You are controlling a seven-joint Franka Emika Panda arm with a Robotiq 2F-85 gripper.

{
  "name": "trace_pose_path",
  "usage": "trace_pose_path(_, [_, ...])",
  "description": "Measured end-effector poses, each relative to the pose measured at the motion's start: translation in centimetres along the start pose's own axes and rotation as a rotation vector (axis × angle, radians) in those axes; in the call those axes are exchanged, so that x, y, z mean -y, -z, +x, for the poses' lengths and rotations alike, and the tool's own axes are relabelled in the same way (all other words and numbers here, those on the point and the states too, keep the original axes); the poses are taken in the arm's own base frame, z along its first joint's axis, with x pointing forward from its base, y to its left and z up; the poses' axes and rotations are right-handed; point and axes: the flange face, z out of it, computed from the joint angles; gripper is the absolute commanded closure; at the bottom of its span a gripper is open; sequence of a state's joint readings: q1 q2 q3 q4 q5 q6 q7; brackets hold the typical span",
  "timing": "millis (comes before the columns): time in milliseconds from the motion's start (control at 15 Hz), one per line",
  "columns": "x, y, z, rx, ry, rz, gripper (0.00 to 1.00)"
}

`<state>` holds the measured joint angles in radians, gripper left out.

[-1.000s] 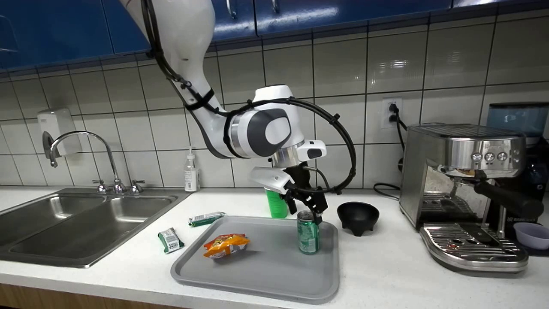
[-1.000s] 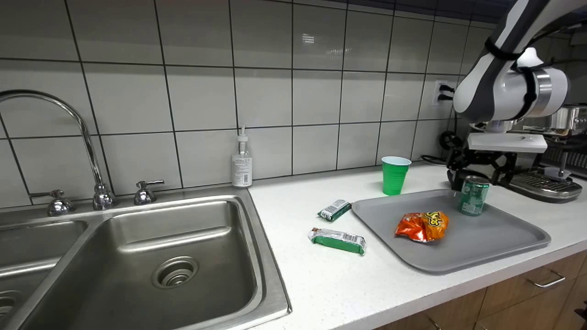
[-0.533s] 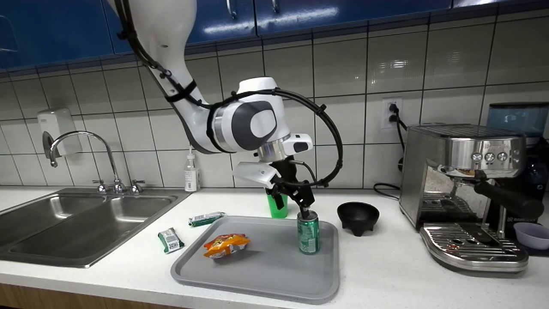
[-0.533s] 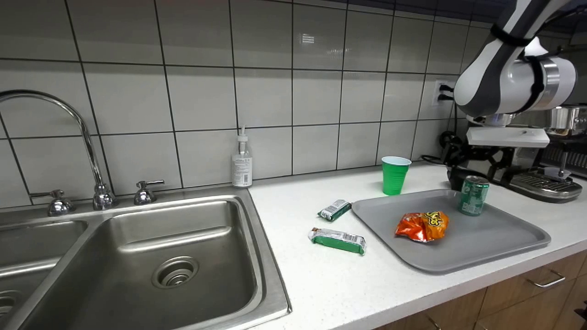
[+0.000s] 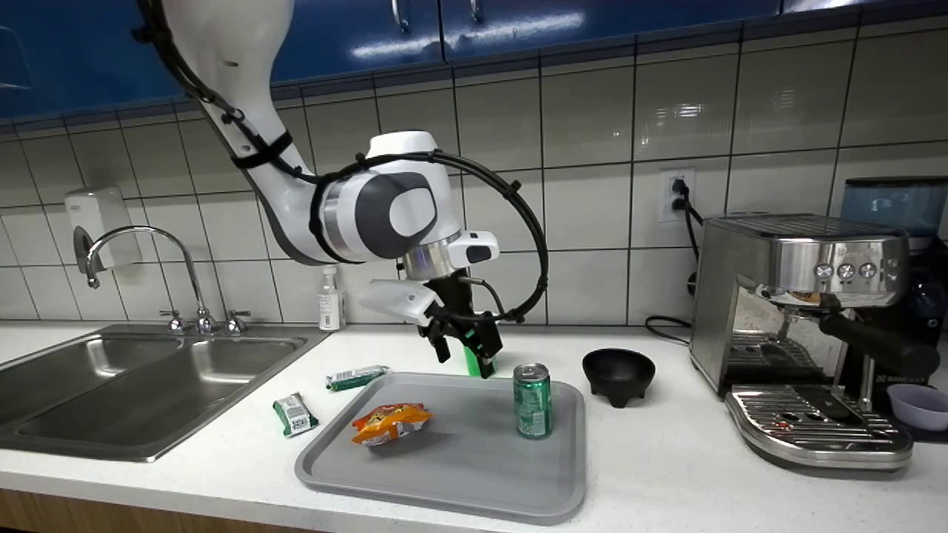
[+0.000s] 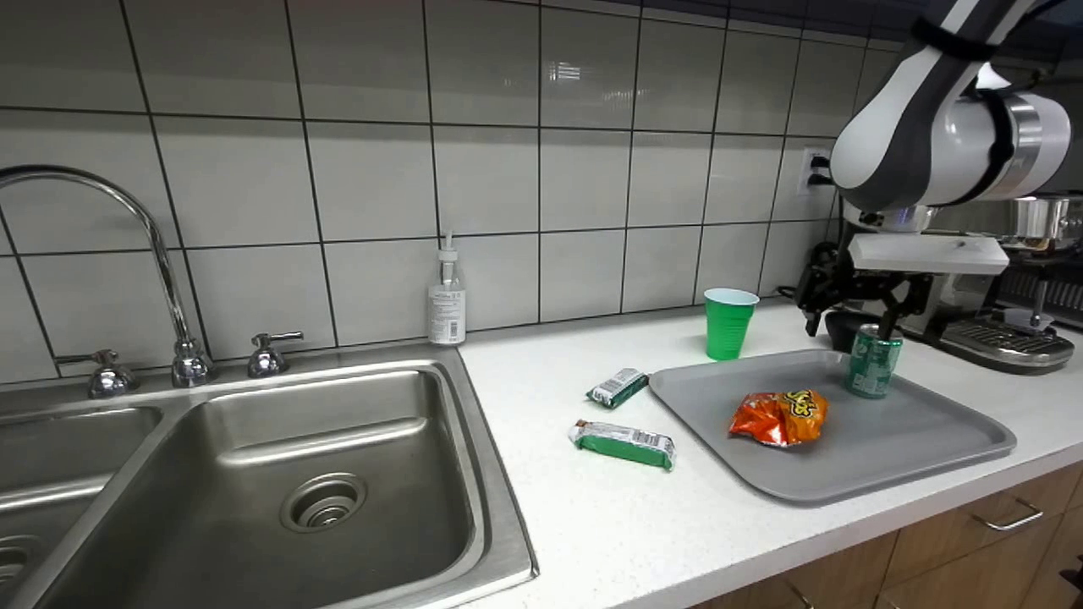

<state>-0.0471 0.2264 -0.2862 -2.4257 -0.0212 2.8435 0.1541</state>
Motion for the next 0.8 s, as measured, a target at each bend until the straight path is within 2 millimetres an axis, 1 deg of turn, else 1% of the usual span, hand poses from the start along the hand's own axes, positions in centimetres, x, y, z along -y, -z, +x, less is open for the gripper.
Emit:
trace_pose_path(400, [3.5,0.5,-2.0,0.014,0.087,0.027,0.0])
trace_pose_path(800, [7.2,0.7,-3.8,0.059,0.256,0.051,0.0])
